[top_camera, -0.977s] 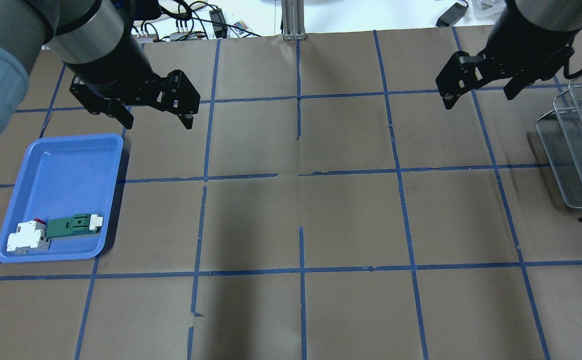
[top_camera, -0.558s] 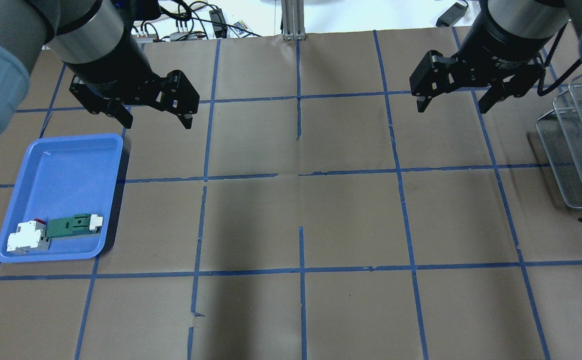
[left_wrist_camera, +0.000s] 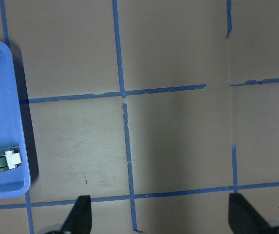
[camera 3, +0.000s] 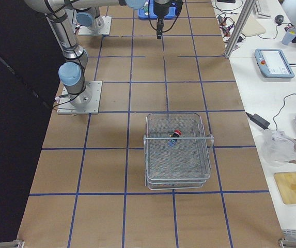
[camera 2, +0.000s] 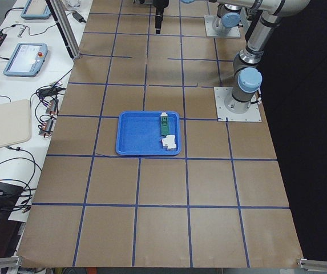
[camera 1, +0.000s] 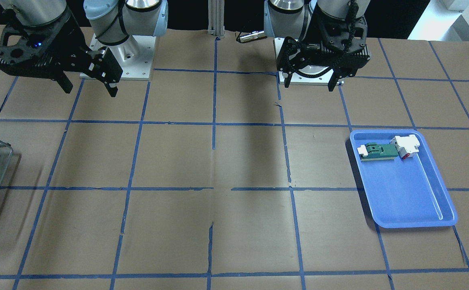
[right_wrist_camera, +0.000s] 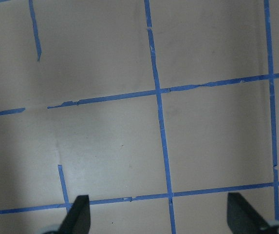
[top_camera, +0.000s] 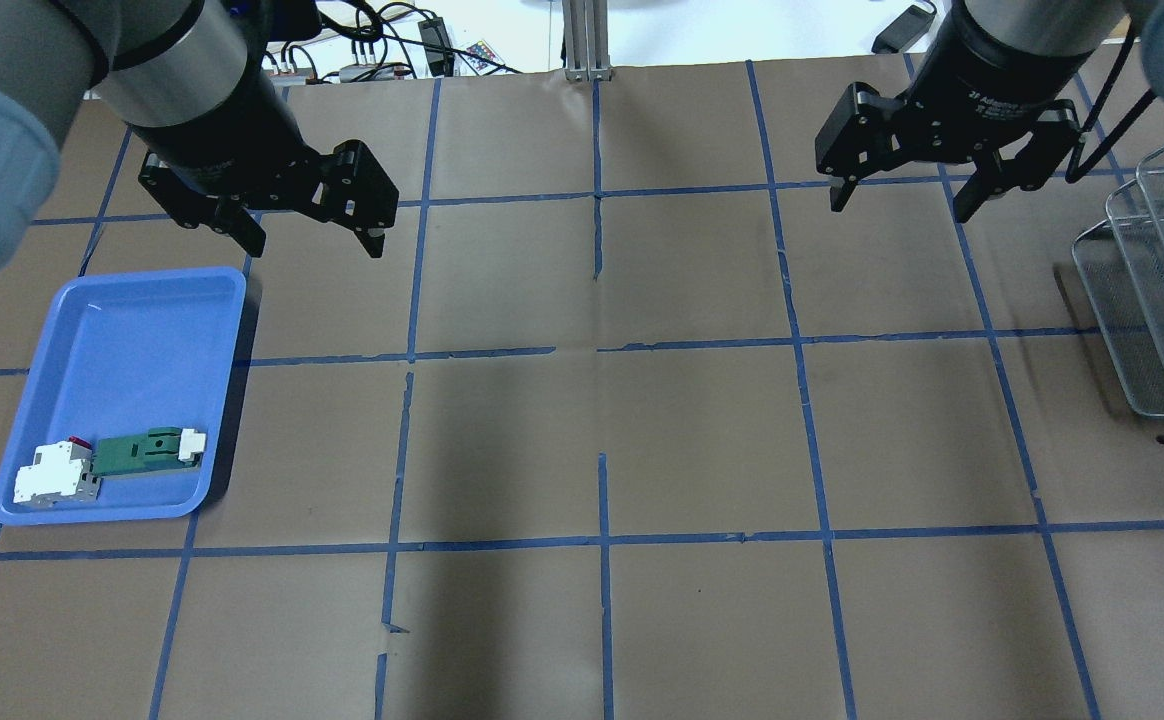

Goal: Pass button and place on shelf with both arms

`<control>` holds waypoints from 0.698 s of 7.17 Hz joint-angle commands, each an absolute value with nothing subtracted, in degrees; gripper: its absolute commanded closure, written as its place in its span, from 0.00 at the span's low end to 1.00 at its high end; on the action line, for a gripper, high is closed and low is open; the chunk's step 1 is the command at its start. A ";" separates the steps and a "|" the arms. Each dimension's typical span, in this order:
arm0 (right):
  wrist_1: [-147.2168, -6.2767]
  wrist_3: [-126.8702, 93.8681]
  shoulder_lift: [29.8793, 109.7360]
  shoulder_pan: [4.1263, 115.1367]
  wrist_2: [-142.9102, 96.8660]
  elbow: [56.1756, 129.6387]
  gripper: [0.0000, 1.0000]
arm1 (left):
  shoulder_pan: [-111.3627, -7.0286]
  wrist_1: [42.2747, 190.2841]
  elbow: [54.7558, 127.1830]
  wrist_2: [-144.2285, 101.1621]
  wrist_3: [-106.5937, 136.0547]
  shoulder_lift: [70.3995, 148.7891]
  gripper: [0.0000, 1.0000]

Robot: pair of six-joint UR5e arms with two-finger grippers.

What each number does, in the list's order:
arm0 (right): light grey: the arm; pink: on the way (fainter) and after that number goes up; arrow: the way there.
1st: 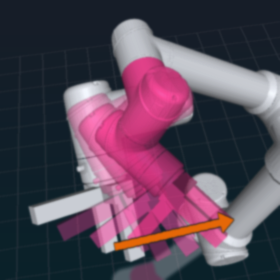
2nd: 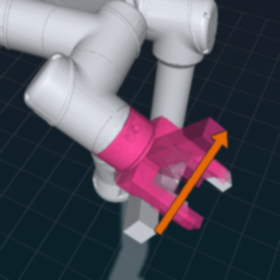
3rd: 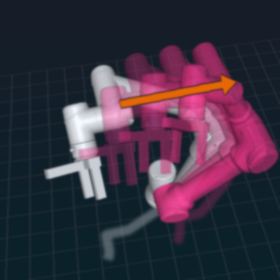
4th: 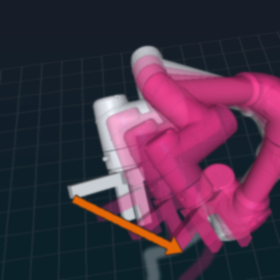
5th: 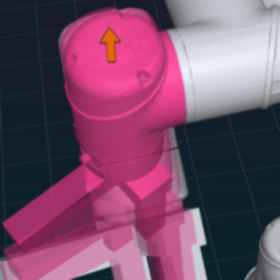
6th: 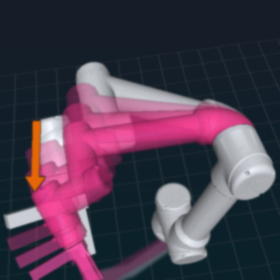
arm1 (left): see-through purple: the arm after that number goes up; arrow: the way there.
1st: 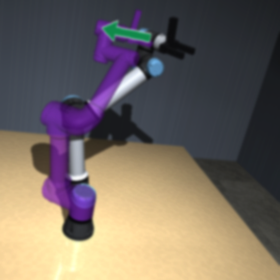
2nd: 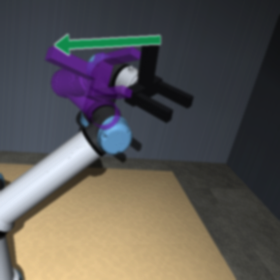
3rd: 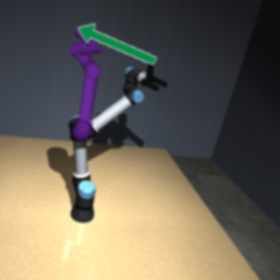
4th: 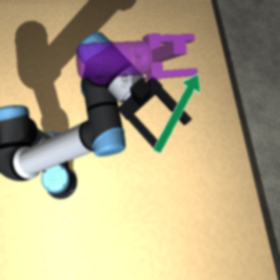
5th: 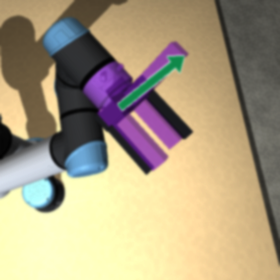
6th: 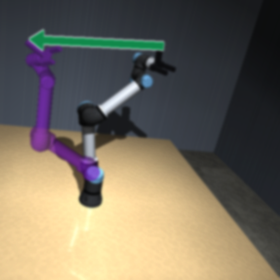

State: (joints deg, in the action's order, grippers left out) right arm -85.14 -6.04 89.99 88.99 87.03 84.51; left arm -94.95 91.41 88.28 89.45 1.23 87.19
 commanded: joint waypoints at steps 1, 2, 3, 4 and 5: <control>-84.11 -5.45 89.38 88.95 87.63 83.93 0.00 | -94.92 91.41 88.33 89.47 1.23 87.19 0.00; -84.72 -4.93 89.21 88.86 87.63 84.63 0.00 | -94.92 91.41 88.24 89.39 1.23 87.19 0.00; -84.73 -4.83 89.21 88.60 87.89 84.99 0.00 | -94.92 91.41 88.33 89.38 1.23 87.19 0.00; -84.81 -4.83 89.21 88.51 88.24 84.90 0.00 | -94.83 91.41 88.24 89.47 1.23 87.19 0.00; -84.81 -5.01 89.30 88.59 88.16 84.90 0.00 | -94.75 91.41 88.24 89.65 0.97 87.10 0.00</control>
State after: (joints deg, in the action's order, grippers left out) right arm -84.76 -4.91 89.24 88.60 88.07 84.86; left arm -94.83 91.41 88.27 89.48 1.17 87.18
